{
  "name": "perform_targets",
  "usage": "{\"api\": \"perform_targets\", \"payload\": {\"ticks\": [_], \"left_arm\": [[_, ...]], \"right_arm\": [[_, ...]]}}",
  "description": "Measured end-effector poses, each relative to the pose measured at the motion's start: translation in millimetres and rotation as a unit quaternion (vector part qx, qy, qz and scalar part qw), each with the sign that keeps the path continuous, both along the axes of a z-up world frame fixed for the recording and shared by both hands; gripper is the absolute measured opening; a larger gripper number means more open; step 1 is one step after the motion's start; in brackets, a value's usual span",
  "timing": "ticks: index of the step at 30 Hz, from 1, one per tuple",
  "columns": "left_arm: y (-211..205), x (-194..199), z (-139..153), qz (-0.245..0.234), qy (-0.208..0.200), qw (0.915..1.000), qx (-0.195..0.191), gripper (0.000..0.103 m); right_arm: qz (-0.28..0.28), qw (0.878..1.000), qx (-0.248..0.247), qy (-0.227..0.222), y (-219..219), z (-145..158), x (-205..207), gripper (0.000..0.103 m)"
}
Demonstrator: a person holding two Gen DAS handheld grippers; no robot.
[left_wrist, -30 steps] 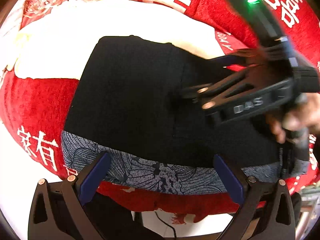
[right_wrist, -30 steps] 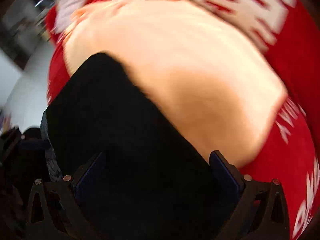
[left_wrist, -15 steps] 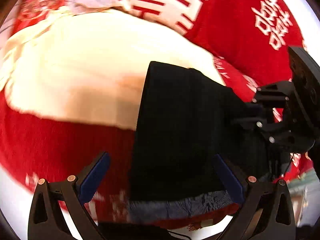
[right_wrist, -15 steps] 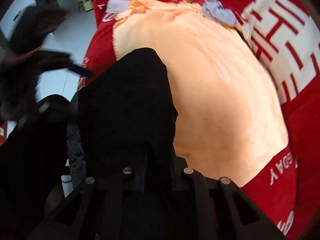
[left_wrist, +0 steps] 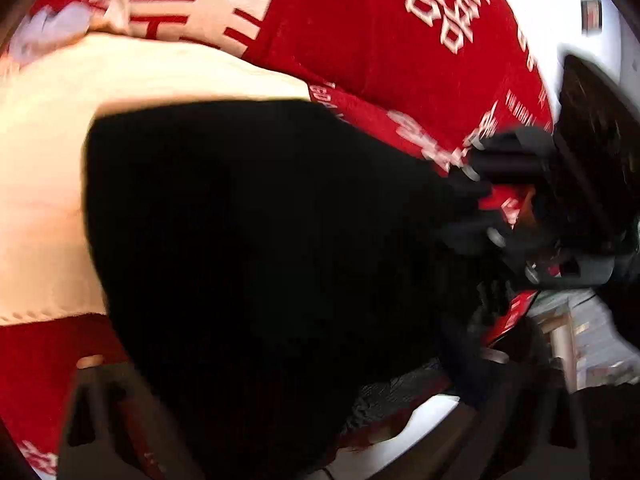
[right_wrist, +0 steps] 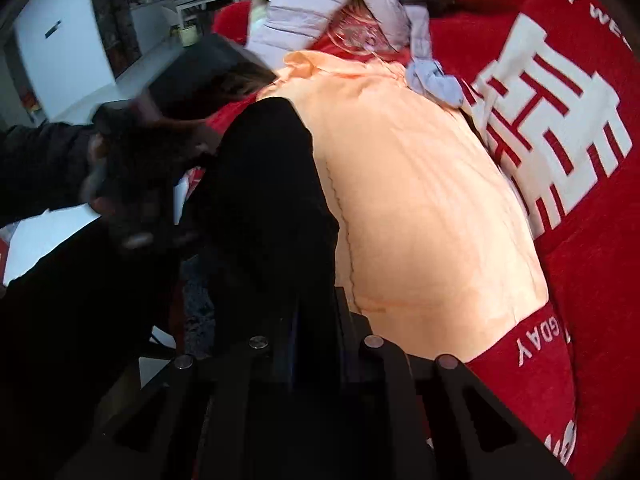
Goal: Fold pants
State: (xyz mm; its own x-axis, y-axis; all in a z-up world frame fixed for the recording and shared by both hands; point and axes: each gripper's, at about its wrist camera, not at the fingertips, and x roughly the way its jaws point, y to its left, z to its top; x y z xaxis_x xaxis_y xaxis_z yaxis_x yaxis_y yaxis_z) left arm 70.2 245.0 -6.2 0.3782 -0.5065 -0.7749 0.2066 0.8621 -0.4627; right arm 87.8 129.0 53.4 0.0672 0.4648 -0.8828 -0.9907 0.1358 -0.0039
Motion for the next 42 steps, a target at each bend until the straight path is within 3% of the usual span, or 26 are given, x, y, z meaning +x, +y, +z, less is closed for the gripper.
{"api": "perform_targets", "payload": {"ticks": [1, 4, 6, 8, 11, 14, 16, 17, 19, 22, 25, 26, 29, 33, 37, 42], "left_arm": [[-2.9, 0.3, -2.0, 0.006, 0.015, 0.9995, 0.028, 0.04], [9.7, 4.0, -9.5, 0.037, 0.068, 0.9969, 0.015, 0.034], [14.0, 4.4, -10.4, 0.05, 0.082, 0.9953, 0.015, 0.034], [9.2, 5.1, -6.6, 0.055, 0.082, 0.9945, 0.033, 0.034], [-5.5, 7.9, 5.4, 0.059, 0.077, 0.9932, 0.065, 0.033], [-21.7, 20.0, 22.1, 0.068, 0.078, 0.993, 0.057, 0.031], [-21.3, 21.4, 34.8, 0.076, 0.074, 0.9929, 0.055, 0.031], [-19.8, 20.3, 39.9, 0.078, 0.072, 0.9929, 0.054, 0.031], [-23.3, 17.9, 49.9, 0.077, 0.069, 0.9928, 0.06, 0.03], [-32.3, 17.1, 62.0, 0.072, 0.064, 0.9918, 0.083, 0.03], [-47.3, 19.3, 67.8, 0.072, 0.063, 0.9893, 0.11, 0.027], [-49.5, 19.1, 67.8, 0.072, 0.064, 0.9886, 0.116, 0.026], [-61.8, 20.7, 70.7, 0.073, 0.072, 0.9855, 0.136, 0.025], [-79.9, 21.1, 81.9, 0.075, 0.087, 0.9828, 0.145, 0.024], [-105.8, 17.2, 119.1, 0.053, 0.064, 0.9879, 0.131, 0.023], [-176.3, 22.8, 166.4, 0.009, 0.04, 0.992, 0.119, 0.023]], "right_arm": [[-0.016, 1.0, -0.009, -0.006, 2.7, -5.5, 4.8, 0.018], [-0.057, 0.998, -0.032, 0.001, 4.3, -10.9, 16.7, 0.043], [-0.085, 0.996, -0.023, -0.008, -9.5, -2.2, 22.4, 0.045], [-0.116, 0.992, -0.038, -0.04, -30.6, 0.3, 25.9, 0.064], [-0.164, 0.981, -0.078, -0.07, -70.3, -7.3, 33.8, 0.066], [-0.194, 0.971, -0.118, -0.069, -99.6, -24.4, 31.4, 0.066], [-0.153, 0.978, -0.142, 0.022, -106.7, -44.1, 14.7, 0.066], [-0.096, 0.981, -0.164, 0.04, -107.4, -55.6, -10.1, 0.068], [-0.043, 0.987, -0.149, -0.046, -108.9, -49.0, -36.3, 0.068], [-0.064, 0.989, -0.132, 0.009, -114.5, -37.8, -21.9, 0.068], [-0.038, 0.982, -0.182, -0.044, -111.5, -60.7, -19.4, 0.073], [-0.042, 0.985, -0.161, -0.041, -109.5, -60.6, -15.2, 0.083], [-0.072, 0.986, -0.15, 0.006, -112.8, -54.1, 4.1, 0.083], [-0.14, 0.987, -0.075, -0.032, -142.9, -7.0, 5.1, 0.083], [-0.239, 0.97, -0.001, -0.052, -220.5, 38.8, -7.5, 0.083], [-0.314, 0.946, 0.014, -0.074, -288.9, 52.4, -39.4, 0.083]]}}
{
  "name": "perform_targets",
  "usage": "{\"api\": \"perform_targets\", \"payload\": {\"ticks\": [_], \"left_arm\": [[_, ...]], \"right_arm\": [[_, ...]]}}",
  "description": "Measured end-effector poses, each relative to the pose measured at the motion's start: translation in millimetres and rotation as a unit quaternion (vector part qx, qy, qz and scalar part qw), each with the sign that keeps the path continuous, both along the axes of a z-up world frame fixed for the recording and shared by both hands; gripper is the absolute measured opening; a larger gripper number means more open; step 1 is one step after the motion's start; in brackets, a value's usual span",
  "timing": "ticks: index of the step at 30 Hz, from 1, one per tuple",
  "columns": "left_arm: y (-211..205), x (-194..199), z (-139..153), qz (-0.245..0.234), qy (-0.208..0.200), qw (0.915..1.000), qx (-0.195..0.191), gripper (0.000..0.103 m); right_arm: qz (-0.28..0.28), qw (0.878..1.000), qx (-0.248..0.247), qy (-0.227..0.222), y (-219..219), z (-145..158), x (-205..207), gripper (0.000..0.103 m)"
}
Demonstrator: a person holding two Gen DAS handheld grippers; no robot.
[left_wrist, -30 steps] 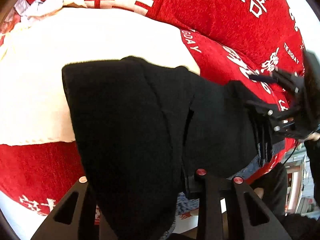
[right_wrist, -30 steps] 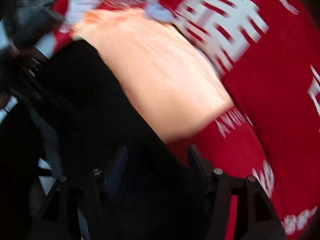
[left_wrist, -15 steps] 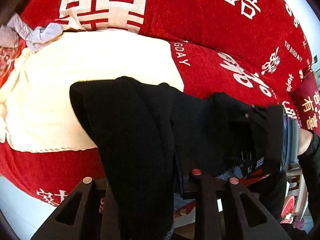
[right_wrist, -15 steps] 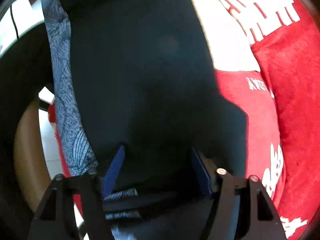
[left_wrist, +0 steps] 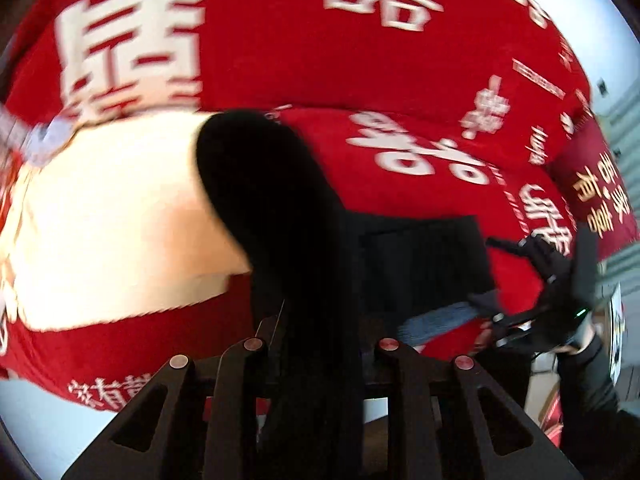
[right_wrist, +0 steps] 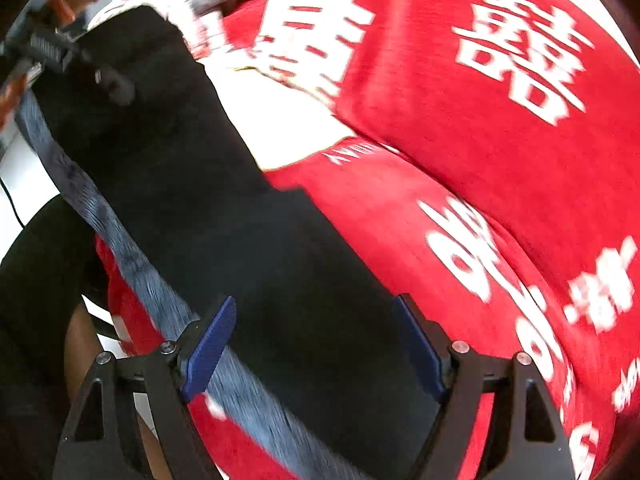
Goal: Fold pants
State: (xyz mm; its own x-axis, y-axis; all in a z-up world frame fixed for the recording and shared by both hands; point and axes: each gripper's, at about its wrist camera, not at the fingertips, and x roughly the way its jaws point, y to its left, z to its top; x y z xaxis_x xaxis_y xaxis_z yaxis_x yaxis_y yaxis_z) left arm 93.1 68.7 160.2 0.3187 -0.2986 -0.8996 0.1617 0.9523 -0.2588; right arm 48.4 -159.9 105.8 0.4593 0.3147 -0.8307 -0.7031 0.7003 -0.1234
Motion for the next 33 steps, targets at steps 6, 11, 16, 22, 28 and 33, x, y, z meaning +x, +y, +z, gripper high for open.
{"api": "perform_targets", "payload": {"ticks": [6, 11, 16, 22, 28, 33], "left_arm": [[-119.8, 19.1, 26.3, -0.072, -0.001, 0.9969, 0.03, 0.019], [-217.0, 36.2, 19.2, -0.126, 0.02, 0.9902, 0.057, 0.019], [-293.3, 58.2, -38.9, -0.147, 0.066, 0.9821, 0.098, 0.019], [-300.3, 78.1, -109.4, -0.113, 0.117, 0.9791, 0.122, 0.021], [-313.8, 67.3, -83.9, -0.13, 0.093, 0.9818, 0.102, 0.057], [-305.2, 51.3, -30.5, -0.149, 0.05, 0.9865, 0.045, 0.078]], "right_arm": [[-0.096, 0.995, 0.031, -0.002, -90.1, -3.9, -15.9, 0.083], [-0.157, 0.986, 0.061, 0.001, -140.7, -10.9, -33.7, 0.083], [-0.196, 0.977, 0.087, 0.006, -180.7, -19.9, -44.8, 0.084], [-0.237, 0.964, 0.118, 0.021, -206.7, -30.4, -54.5, 0.084], [-0.242, 0.961, 0.129, 0.04, -203.6, -38.5, -55.0, 0.084], [-0.241, 0.964, 0.104, 0.03, -192.5, -34.0, -57.2, 0.084]]}}
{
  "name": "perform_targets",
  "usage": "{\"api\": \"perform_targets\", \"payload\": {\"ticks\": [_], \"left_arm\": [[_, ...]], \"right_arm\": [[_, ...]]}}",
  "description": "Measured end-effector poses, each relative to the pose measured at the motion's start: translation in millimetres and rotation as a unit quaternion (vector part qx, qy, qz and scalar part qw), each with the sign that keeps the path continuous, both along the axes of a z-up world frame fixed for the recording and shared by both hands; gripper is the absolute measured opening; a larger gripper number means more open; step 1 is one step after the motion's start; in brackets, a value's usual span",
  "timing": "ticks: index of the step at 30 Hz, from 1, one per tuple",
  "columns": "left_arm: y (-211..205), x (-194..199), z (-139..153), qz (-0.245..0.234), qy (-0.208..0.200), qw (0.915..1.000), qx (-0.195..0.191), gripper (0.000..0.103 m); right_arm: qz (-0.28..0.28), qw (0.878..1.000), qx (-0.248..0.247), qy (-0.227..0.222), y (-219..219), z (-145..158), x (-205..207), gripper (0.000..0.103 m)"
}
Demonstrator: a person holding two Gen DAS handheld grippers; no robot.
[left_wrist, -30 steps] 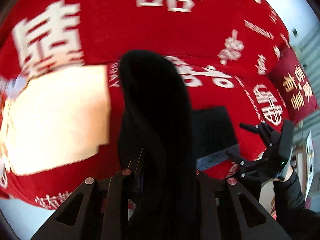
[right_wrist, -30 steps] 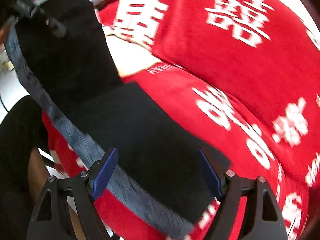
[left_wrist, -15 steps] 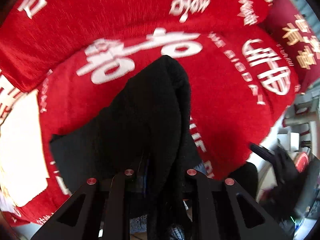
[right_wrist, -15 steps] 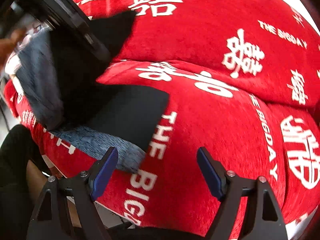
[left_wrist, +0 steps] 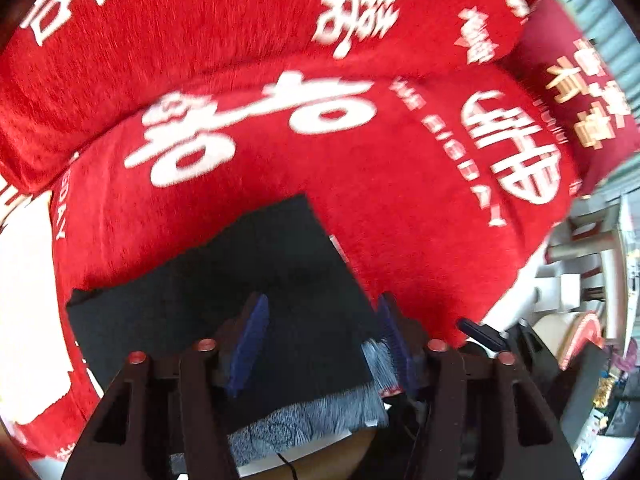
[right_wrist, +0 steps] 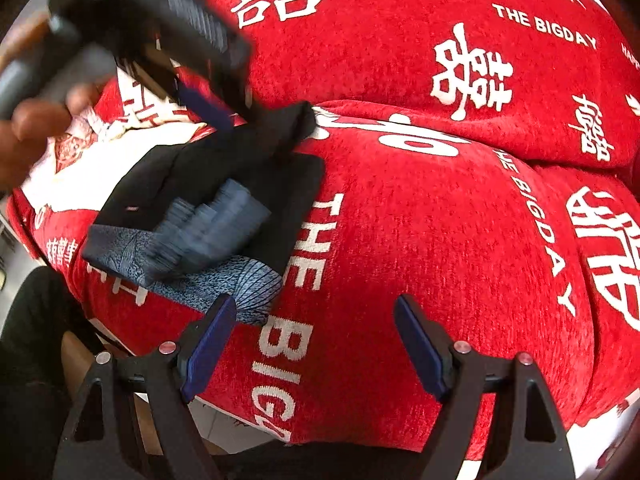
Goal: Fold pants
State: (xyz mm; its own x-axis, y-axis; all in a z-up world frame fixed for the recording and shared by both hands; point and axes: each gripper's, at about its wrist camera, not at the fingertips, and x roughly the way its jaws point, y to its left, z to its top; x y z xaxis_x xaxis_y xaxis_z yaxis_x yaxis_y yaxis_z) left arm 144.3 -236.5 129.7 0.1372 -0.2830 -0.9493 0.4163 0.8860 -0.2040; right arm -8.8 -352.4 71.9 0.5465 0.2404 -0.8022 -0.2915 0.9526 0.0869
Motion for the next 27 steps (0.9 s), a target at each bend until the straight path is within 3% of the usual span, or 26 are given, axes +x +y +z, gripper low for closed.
{"api": "perform_targets", "payload": {"ticks": [1, 4, 5, 7, 9, 12, 15, 17, 19, 21, 24, 27], "left_arm": [[9.1, -3.1, 5.5, 0.009, -0.015, 0.9998, -0.005, 0.1], [44.0, -23.8, 10.4, 0.028, -0.079, 0.9964, 0.013, 0.102], [57.0, -30.3, 7.9, 0.03, -0.079, 0.9964, 0.003, 0.102], [91.1, -45.6, 0.1, 0.044, -0.062, 0.9954, -0.058, 0.102], [114.5, -52.8, -11.7, 0.073, -0.072, 0.9932, -0.055, 0.102], [141.6, -58.7, -46.5, 0.105, -0.083, 0.9909, 0.018, 0.102], [162.8, -56.5, -87.8, 0.12, -0.059, 0.9893, 0.058, 0.102], [179.8, -52.0, -108.5, 0.139, -0.021, 0.9897, 0.025, 0.102], [189.0, -50.2, -102.2, 0.157, -0.022, 0.9874, 0.009, 0.102], [190.1, -47.5, -87.3, 0.15, -0.047, 0.9876, 0.005, 0.102], [189.3, -27.1, -65.4, 0.149, -0.091, 0.9847, 0.003, 0.102], [184.7, 0.5, -63.8, 0.16, -0.096, 0.9824, 0.012, 0.102]], "right_arm": [[-0.006, 1.0, -0.006, -0.006, -0.3, 4.5, -1.8, 0.084], [-0.007, 0.999, 0.022, -0.037, -1.3, 33.1, -13.5, 0.084], [0.007, 0.998, 0.038, -0.051, 2.7, 42.6, -18.3, 0.084], [0.039, 0.995, 0.058, -0.066, 16.3, 52.9, -24.7, 0.086], [0.088, 0.991, 0.078, -0.066, 40.5, 52.7, -26.0, 0.086], [0.131, 0.988, 0.078, -0.032, 76.7, 27.4, -10.5, 0.086], [0.106, 0.994, 0.033, 0.014, 87.8, -12.1, 11.9, 0.086], [0.063, 0.996, 0.005, 0.058, 80.9, -35.2, 27.5, 0.087], [0.044, 0.996, 0.048, 0.066, 66.9, -24.3, 28.0, 0.087], [0.045, 0.996, 0.071, 0.041, 60.3, -2.0, 22.2, 0.087], [0.066, 0.996, 0.064, -0.021, 65.4, 36.7, 20.0, 0.088], [0.095, 0.994, 0.043, -0.04, 93.9, 49.4, 43.6, 0.089]]}}
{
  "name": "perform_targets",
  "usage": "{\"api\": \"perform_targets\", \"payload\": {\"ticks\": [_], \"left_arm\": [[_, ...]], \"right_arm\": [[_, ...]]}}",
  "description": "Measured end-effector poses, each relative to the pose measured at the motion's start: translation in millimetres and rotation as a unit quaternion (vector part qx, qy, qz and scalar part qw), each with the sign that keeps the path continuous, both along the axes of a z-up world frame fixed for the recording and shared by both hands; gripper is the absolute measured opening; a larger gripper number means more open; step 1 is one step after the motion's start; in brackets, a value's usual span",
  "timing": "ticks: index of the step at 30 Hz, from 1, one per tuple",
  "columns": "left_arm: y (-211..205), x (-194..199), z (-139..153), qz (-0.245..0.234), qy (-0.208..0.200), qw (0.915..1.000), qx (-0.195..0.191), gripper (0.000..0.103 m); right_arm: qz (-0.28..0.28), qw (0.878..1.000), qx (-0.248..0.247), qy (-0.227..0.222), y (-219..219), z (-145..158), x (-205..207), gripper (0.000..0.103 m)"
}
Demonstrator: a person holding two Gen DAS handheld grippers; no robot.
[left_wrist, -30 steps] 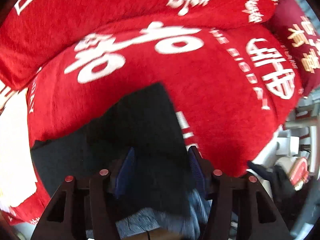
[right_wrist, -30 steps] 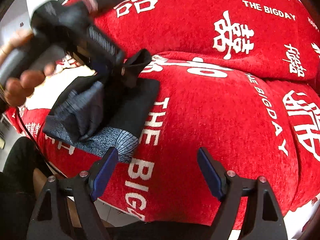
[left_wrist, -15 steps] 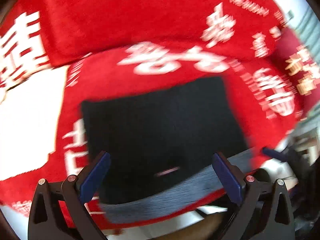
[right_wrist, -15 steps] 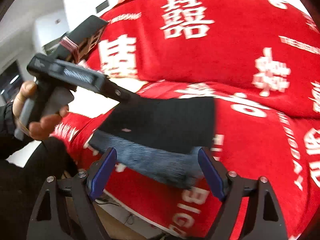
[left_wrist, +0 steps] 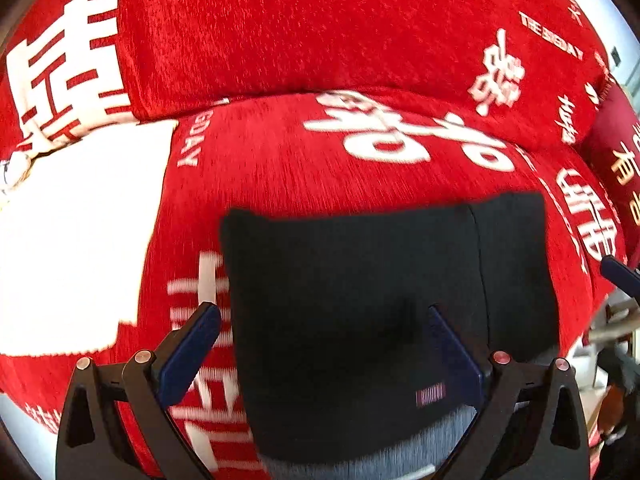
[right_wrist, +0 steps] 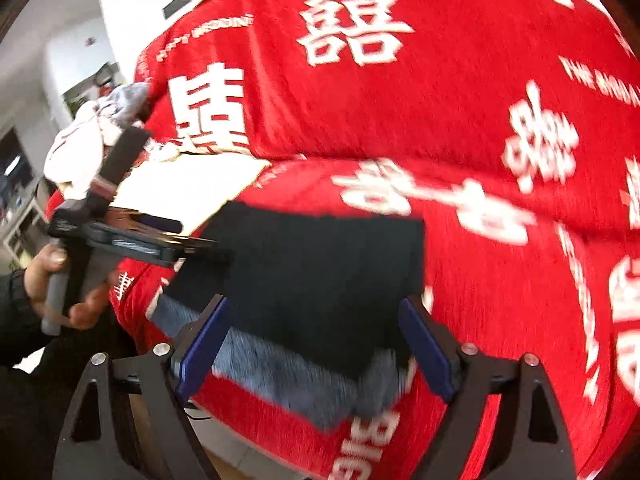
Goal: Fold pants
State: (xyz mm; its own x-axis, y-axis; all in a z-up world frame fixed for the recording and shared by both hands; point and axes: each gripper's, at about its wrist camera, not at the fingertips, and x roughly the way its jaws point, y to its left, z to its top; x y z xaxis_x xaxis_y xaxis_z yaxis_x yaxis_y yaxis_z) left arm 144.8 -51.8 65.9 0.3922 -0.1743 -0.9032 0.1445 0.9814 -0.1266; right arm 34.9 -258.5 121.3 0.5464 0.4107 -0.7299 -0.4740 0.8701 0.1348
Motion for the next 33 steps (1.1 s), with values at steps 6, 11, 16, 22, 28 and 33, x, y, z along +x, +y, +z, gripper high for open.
{"api": "perform_targets", "payload": {"ticks": [6, 11, 16, 22, 28, 33], "left_arm": [[10.8, 47.3, -41.5, 0.036, 0.049, 0.998, 0.015, 0.102], [28.7, 49.7, -69.1, 0.06, 0.098, 0.9914, -0.063, 0.103], [30.1, 37.4, -47.7, 0.062, 0.077, 0.9943, -0.04, 0.103], [35.8, -31.7, -14.6, 0.048, 0.015, 0.9987, 0.003, 0.103], [35.1, -54.4, -33.8, 0.064, 0.004, 0.9976, 0.024, 0.103], [45.9, -69.7, -29.4, 0.067, 0.011, 0.9977, -0.004, 0.103]], "right_arm": [[-0.001, 0.999, -0.025, 0.042, 30.0, -32.3, 87.8, 0.088], [-0.027, 0.991, -0.053, 0.121, 29.6, -86.3, 123.4, 0.089], [-0.03, 0.99, -0.08, 0.112, 34.1, -75.6, 117.5, 0.093], [-0.073, 0.993, -0.066, 0.06, 23.0, -35.2, 52.9, 0.094], [-0.115, 0.984, -0.109, 0.083, 40.9, -65.6, 20.9, 0.094], [-0.114, 0.979, -0.151, 0.073, 43.5, -69.8, 6.6, 0.098]]}}
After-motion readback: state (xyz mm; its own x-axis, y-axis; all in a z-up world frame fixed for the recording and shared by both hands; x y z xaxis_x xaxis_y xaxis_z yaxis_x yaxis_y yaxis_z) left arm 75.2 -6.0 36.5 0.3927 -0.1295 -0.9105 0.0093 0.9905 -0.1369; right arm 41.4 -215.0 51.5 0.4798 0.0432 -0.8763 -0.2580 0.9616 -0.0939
